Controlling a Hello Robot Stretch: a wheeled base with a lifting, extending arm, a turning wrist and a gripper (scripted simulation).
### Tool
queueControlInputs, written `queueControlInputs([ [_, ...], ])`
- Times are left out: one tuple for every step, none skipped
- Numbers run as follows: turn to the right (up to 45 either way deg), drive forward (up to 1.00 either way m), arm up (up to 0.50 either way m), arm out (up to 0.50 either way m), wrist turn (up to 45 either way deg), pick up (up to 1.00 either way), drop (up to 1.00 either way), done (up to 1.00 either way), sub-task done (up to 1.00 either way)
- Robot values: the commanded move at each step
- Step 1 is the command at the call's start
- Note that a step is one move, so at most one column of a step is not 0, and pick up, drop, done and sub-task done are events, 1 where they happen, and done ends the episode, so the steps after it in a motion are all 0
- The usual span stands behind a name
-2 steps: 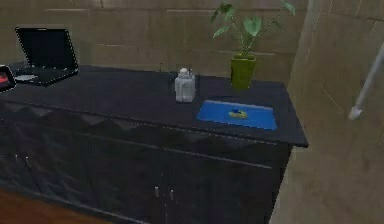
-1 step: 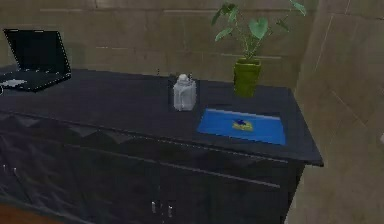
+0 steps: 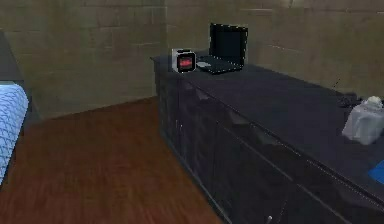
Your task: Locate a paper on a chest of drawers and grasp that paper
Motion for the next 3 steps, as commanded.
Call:
queueControlInputs([
  [-27.0,0.0,0.0,0.0,0.0,0.0,0.0,0.0,0.0],
  [0.0,0.0,0.5,0.0,0.0,0.0,0.0,0.0,0.0],
  [0.0,0.0,0.38,0.0,0.0,0.0,0.0,0.0,0.0],
])
